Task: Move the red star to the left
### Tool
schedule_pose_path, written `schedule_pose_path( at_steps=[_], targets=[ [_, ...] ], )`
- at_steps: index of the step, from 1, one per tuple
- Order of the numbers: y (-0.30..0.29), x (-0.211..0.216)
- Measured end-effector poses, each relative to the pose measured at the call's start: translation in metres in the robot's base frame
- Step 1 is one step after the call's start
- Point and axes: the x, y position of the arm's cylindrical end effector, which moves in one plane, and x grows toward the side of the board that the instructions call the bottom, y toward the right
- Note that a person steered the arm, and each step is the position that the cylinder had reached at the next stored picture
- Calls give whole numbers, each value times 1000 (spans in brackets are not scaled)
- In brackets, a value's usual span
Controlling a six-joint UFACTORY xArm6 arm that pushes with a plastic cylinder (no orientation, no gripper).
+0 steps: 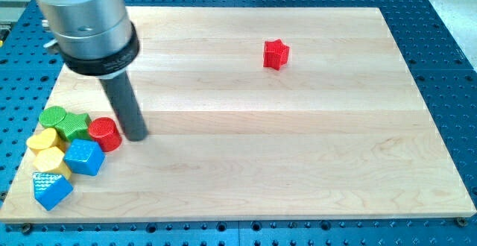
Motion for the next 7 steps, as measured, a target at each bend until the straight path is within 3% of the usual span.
schedule_pose_path(
  at_steps=[1, 2, 3, 4, 5, 6, 7],
  targets=[
    [114, -19],
    [226, -75],
    [275, -134],
    [243, -148],
    [248, -168],
    [155, -134],
    [157, -128]
  ],
)
